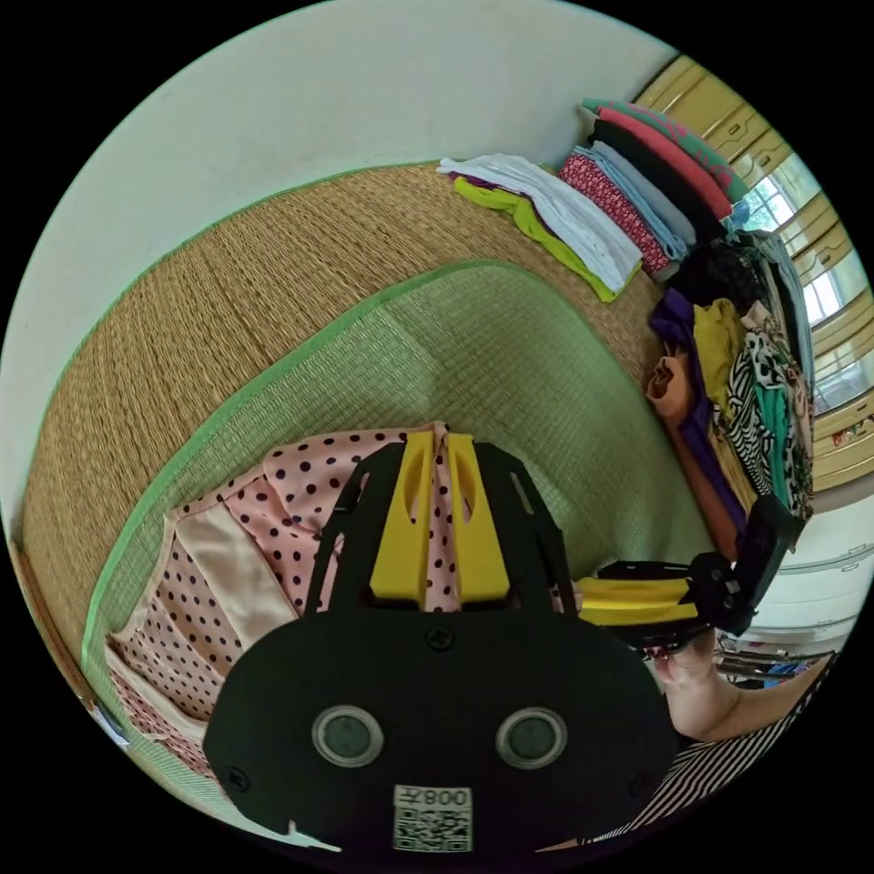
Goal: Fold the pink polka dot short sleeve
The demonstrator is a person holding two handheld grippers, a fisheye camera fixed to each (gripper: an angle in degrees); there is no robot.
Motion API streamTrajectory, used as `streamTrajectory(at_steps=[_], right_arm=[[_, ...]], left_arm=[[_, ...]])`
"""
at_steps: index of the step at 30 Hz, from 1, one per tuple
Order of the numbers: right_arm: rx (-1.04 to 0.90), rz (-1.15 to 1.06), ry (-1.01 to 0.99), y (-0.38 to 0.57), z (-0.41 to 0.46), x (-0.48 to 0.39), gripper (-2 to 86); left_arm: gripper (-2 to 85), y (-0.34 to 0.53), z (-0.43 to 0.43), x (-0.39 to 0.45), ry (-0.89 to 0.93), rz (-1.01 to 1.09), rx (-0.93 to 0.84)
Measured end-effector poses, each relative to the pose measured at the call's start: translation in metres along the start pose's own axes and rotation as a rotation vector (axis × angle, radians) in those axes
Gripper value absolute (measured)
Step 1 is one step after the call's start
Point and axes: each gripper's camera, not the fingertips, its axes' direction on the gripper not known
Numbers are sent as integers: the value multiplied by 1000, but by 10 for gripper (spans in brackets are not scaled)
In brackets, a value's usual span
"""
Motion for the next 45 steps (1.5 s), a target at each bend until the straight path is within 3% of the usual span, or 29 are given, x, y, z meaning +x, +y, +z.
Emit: streamTrajectory(at_steps=[15,24,31,37,45], right_arm=[[28,-244,98,21,9,-39,6],[-131,-474,208,38,70,-82,6],[-205,-471,210,43,100,-75,10],[-216,-469,159,46,102,-74,14],[-158,-434,182,36,121,-70,10]], left_arm=[[13,18,-25,-59,282,-81,226],[22,50,0,-113,360,-228,205],[40,57,1,-120,340,-231,228],[34,58,-22,-95,242,-109,335],[12,30,21,-81,179,-99,135]])
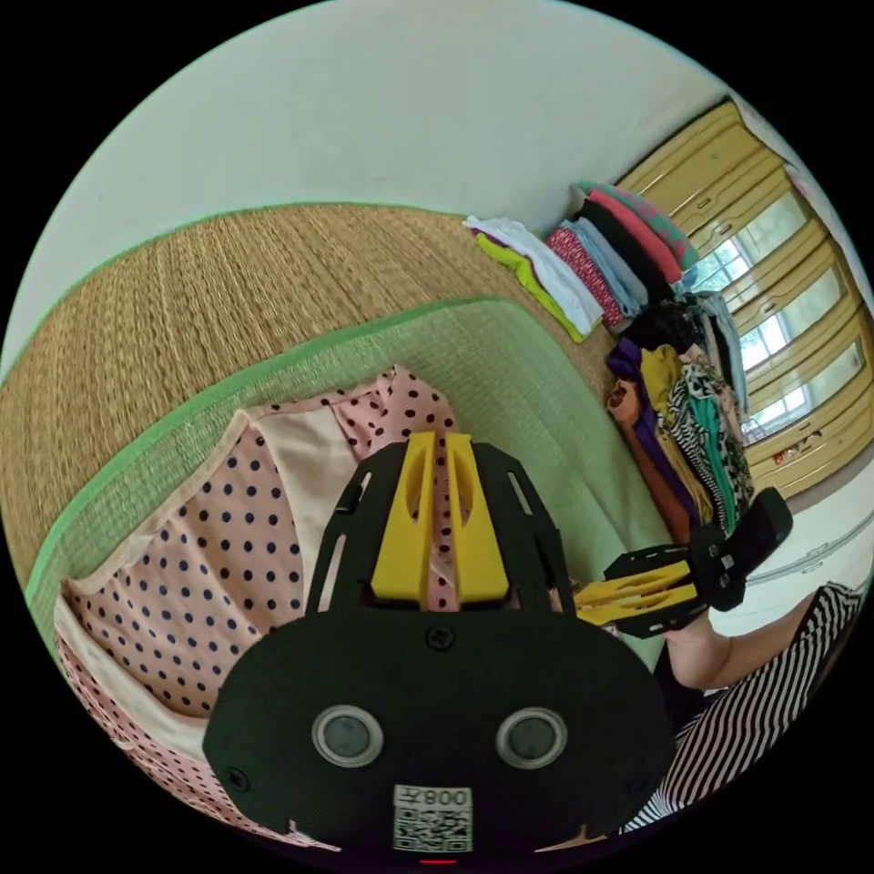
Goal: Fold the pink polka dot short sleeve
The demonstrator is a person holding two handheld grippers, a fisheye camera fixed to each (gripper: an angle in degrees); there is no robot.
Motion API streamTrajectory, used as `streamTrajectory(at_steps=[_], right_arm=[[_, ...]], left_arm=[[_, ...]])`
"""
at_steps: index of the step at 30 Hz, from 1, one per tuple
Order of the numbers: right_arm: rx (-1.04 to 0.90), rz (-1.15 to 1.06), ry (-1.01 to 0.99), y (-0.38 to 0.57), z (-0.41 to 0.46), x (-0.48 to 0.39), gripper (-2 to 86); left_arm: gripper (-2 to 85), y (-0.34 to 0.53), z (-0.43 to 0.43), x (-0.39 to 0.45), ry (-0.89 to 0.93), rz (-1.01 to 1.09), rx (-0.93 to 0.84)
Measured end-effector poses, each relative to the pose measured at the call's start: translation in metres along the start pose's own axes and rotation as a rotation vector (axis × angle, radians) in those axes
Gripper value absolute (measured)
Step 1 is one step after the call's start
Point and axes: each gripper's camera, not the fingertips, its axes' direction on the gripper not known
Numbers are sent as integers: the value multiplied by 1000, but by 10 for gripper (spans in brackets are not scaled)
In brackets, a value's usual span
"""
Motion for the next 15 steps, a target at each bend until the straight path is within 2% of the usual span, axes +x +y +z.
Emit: streamTrajectory(at_steps=[3,7,11,15], right_arm=[[-84,21,31,-6,30,5,5],[1,3,83,-3,25,-3,2],[-44,-40,44,-13,48,-7,1],[-113,-74,122,-24,72,-11,1]], left_arm=[[6,2,-4,0,38,-15,24],[4,7,-6,10,-12,43,13],[3,12,-6,9,6,36,8],[2,17,-8,10,-14,47,-18]])
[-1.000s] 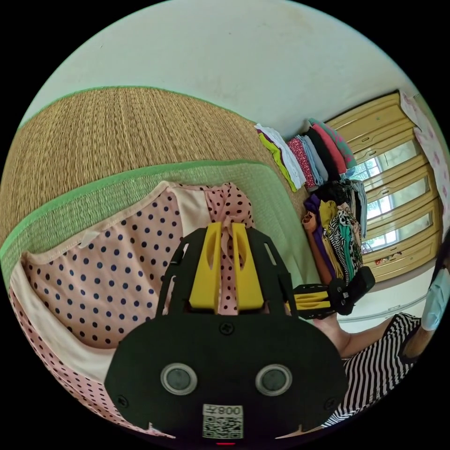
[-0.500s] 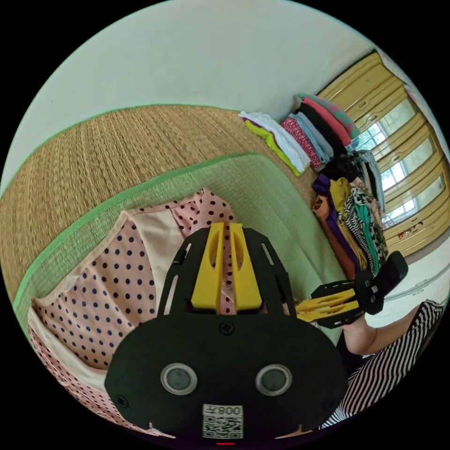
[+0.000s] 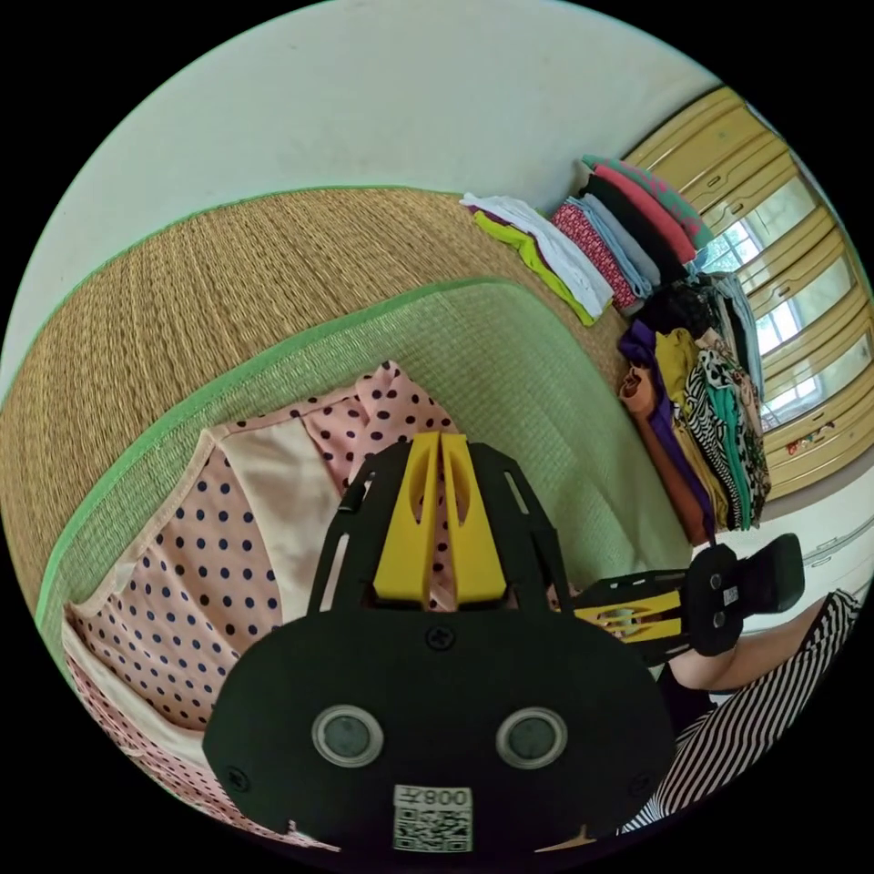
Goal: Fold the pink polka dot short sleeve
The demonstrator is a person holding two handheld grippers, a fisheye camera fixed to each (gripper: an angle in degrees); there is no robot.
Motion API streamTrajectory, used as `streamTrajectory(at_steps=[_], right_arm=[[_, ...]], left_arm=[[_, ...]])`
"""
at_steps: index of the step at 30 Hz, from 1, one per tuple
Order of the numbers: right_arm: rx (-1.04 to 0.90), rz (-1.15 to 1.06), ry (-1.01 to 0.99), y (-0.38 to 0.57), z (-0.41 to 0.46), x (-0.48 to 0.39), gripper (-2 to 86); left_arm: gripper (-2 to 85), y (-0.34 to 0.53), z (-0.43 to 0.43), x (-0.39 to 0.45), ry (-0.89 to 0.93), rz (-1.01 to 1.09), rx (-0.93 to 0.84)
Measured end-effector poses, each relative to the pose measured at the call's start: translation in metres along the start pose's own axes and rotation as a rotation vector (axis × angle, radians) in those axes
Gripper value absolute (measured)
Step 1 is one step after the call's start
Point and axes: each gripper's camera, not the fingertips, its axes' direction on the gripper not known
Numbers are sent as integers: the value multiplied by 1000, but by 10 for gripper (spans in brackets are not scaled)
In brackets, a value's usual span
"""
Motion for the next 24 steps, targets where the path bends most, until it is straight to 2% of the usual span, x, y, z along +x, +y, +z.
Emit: streamTrajectory(at_steps=[7,13,16,22,24], right_arm=[[42,121,5,3,8,22,1],[107,94,26,0,14,10,1],[77,92,47,-6,30,9,1],[36,62,93,-15,58,7,2],[30,60,96,-18,65,7,2]], left_arm=[[2,17,-29,-1,38,8,50],[2,58,-58,-15,36,-10,81],[2,70,-45,-24,27,-25,-15],[3,104,-84,-23,54,-6,80],[3,119,-88,-25,45,2,46]])
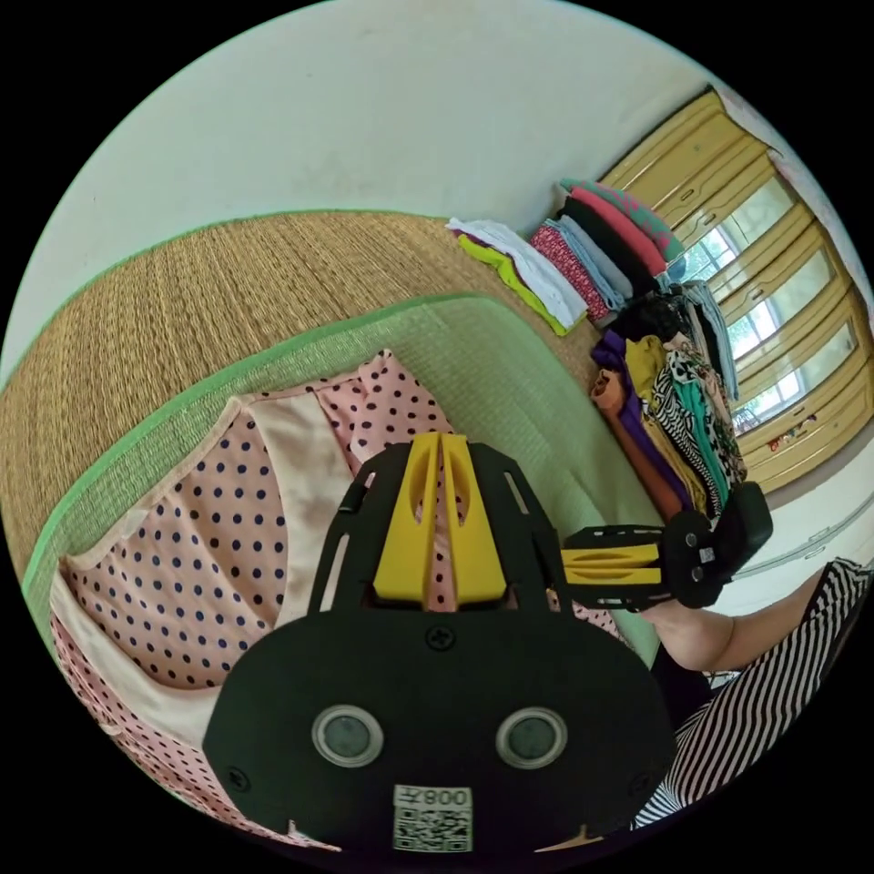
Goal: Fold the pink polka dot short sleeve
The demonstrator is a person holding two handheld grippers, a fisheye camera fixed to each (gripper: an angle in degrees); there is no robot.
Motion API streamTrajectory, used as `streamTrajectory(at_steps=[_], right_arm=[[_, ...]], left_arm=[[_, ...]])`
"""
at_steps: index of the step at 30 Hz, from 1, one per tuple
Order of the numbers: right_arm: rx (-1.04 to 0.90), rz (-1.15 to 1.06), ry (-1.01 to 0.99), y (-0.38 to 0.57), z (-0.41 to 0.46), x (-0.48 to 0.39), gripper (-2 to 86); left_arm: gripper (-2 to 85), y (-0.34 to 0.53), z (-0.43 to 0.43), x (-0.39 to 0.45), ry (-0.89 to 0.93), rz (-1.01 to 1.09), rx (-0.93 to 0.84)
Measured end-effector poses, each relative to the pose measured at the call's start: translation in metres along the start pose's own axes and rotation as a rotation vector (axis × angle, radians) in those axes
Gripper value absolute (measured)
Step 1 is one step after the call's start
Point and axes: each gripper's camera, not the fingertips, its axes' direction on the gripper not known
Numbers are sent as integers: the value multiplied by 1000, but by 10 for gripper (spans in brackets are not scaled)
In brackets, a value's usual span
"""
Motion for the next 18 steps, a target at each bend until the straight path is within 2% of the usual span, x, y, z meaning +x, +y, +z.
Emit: streamTrajectory(at_steps=[2,3,10,13,18], right_arm=[[13,-9,9,-3,9,-1,2],[16,-12,9,-4,11,-1,2],[77,122,-126,-10,21,23,3],[142,185,-129,-9,14,30,4],[187,137,-282,-29,17,4,11]], left_arm=[[3,9,6,-6,-1,-10,-100],[4,17,-1,-8,12,-15,-89],[13,104,-105,-24,83,-81,125],[31,180,-161,-43,48,-185,200],[76,345,-256,-86,-124,-552,375]])
